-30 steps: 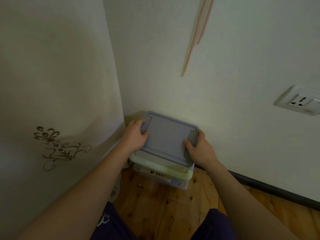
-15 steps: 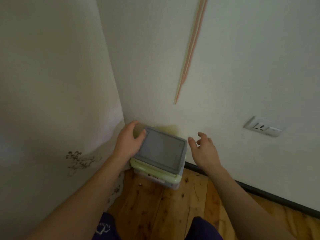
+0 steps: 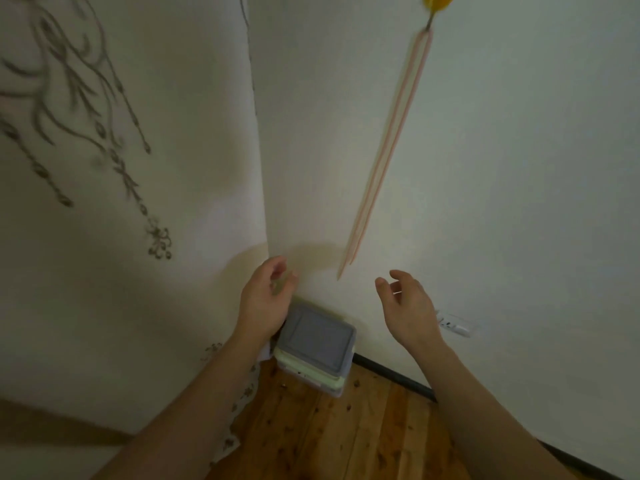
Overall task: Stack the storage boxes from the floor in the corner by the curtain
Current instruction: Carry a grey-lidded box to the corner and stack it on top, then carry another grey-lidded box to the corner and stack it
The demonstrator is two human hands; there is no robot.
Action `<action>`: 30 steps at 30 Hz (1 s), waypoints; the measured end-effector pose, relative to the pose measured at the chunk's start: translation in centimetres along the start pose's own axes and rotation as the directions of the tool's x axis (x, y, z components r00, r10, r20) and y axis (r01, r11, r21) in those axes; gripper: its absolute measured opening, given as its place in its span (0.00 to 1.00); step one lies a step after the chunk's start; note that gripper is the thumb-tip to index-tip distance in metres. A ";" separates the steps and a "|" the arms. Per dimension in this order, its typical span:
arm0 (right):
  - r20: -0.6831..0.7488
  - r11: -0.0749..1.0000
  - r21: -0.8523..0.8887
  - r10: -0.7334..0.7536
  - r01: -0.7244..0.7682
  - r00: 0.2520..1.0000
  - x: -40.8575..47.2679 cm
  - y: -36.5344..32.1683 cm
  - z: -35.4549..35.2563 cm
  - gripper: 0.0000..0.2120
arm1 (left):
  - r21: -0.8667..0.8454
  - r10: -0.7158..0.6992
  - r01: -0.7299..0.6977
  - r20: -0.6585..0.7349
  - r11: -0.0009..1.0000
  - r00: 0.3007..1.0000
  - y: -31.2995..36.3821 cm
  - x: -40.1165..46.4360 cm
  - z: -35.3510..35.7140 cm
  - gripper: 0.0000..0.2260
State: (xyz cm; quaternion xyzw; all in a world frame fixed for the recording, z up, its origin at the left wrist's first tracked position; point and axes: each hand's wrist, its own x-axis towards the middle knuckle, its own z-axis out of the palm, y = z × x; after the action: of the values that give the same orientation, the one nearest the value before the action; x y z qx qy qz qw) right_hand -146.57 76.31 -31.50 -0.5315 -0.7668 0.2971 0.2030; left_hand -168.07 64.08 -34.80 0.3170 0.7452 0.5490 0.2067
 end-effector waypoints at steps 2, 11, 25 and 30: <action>-0.011 0.999 0.033 -0.024 0.025 1.000 -0.6 -2.8 -2.2 0.25 | -0.026 0.002 -0.002 -0.012 1.000 1.000 3.5 -0.8 -1.9 0.15; -0.078 0.964 0.235 -0.110 0.126 0.991 -4.4 -12.8 -8.7 0.19 | -0.124 0.020 -0.030 -0.088 0.992 0.996 15.2 -4.1 -9.8 0.10; 0.026 0.827 0.448 -0.393 0.340 0.919 -9.9 -19.3 -9.8 0.16 | -0.044 0.062 -0.087 -0.404 0.995 0.913 20.7 -16.1 -16.4 0.17; 0.114 0.755 0.490 -0.552 0.437 0.826 -13.3 -20.3 -10.8 0.23 | -0.042 0.035 -0.070 -0.553 0.997 0.832 21.6 -22.9 -16.7 0.17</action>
State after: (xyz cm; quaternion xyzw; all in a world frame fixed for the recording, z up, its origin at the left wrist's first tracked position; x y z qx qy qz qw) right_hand -149.19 61.26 -9.78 -0.2049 -0.8115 0.4634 0.2910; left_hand -157.39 40.81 -10.05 0.1594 0.7472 0.6448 -0.0226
